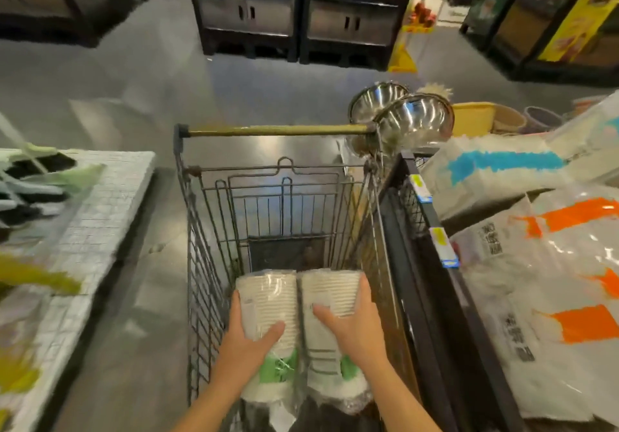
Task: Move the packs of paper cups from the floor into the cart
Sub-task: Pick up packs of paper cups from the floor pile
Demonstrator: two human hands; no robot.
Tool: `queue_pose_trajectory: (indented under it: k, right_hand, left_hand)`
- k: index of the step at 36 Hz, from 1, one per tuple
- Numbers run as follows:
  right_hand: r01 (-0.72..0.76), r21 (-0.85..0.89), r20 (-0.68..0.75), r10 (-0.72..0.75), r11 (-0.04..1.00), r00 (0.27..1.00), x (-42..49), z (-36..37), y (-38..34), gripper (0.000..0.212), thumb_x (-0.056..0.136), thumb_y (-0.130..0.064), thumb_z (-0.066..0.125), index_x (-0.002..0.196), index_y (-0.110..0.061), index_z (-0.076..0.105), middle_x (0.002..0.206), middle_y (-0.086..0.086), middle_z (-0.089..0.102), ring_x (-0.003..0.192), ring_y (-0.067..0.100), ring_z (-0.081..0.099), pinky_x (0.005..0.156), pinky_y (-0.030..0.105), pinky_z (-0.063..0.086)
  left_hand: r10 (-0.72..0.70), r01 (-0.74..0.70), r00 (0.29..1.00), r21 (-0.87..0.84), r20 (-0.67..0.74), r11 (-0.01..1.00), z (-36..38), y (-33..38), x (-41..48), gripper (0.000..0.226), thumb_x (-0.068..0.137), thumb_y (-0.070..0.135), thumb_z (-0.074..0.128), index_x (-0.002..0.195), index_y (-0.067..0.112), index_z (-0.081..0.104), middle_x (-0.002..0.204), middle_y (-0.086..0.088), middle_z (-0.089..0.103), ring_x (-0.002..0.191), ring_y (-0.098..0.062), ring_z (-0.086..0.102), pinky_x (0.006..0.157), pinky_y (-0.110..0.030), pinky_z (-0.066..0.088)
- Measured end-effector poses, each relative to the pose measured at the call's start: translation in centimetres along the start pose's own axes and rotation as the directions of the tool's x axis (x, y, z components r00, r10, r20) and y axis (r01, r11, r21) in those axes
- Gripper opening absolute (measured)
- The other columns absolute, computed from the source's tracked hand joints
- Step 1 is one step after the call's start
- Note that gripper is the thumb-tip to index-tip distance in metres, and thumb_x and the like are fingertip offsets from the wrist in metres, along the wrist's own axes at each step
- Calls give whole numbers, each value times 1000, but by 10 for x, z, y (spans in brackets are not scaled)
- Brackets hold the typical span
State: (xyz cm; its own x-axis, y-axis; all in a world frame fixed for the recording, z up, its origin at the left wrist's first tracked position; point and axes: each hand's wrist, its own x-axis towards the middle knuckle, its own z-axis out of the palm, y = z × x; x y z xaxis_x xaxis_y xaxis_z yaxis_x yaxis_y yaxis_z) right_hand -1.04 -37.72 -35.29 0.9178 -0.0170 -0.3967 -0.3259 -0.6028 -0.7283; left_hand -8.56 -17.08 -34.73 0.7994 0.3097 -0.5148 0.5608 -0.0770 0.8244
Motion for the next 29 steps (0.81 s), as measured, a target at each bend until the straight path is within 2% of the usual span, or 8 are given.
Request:
queue_pose_trajectory:
  k: [2, 6, 10, 14, 19, 22, 26, 29]
  right_hand:
    - [-49, -39, 7, 50, 998, 999, 28, 22, 8, 140, 52, -101, 67, 165, -45, 5, 152, -1, 57, 130, 23, 64, 100, 49, 60]
    - [-161, -104, 17, 164, 981, 986, 76, 59, 30, 136, 56, -96, 70, 161, -55, -5, 154, 0, 53, 131, 26, 63, 103, 53, 57]
    - [-291, -177, 26, 300, 940, 954, 117, 87, 51, 129, 78, -74, 78, 165, -49, -13, 171, 9, 27, 152, 36, 41, 119, 55, 42]
    - [-380, -155, 49, 391, 912, 919, 156, 107, 81, 122, 87, -57, 81, 164, -53, -14, 175, 6, 12, 160, 35, 24, 123, 52, 32]
    - [-464, -97, -42, 462, 881, 886, 189, 133, 120, 121, 82, -52, 86, 165, -56, -1, 171, 5, 29, 156, 32, 34, 122, 46, 36]
    - [-469, -106, -45, 467, 877, 883, 196, 139, 132, 120, 83, -59, 82, 163, -58, -7, 164, 8, 42, 149, 32, 45, 115, 44, 44]
    - [-450, -133, -55, 447, 883, 893, 193, 136, 132, 122, 83, -65, 79, 165, -52, -10, 175, 5, 25, 159, 30, 30, 127, 45, 32]
    - [-439, -122, -27, 440, 890, 898, 188, 128, 116, 124, 84, -64, 79, 165, -50, -14, 177, 4, 17, 163, 29, 23, 130, 45, 28]
  left_hand:
    - [-66, 68, 997, 33, -34, 997, 9, -11, 31, 122, 74, 52, 82, 159, 42, -4, 152, 14, 37, 131, -18, 49, 112, -38, 37]
    - [-153, 160, 987, 139, -59, 977, 27, -50, 93, 122, 71, 65, 79, 156, 48, -8, 155, 3, 44, 132, -25, 52, 107, -41, 42]
    - [-217, 222, 975, 176, -44, 959, 54, -85, 147, 120, 75, 63, 76, 155, 48, -13, 167, 5, 20, 148, -28, 32, 119, -48, 29]
    - [-260, 259, 965, 210, -26, 943, 82, -112, 184, 117, 79, 62, 73, 158, 42, -11, 169, 9, 7, 153, -25, 22, 120, -45, 22]
    - [-276, 277, 960, 280, -43, 919, 112, -146, 210, 111, 85, 56, 70, 153, 50, -18, 167, 4, 20, 140, -36, 43, 111, -46, 39]
    - [-290, 289, 956, 327, -46, 900, 123, -151, 219, 114, 87, 50, 71, 153, 47, -22, 165, -3, 26, 137, -37, 47, 104, -42, 43]
    - [-318, 313, 947, 341, -41, 886, 124, -148, 221, 119, 83, 54, 72, 148, 52, -27, 164, -12, 25, 141, -39, 41, 108, -46, 39]
    - [-347, 323, 938, 344, 7, 881, 115, -137, 223, 123, 72, 73, 68, 144, 56, -31, 166, -8, 21, 147, -36, 32, 115, -52, 35]
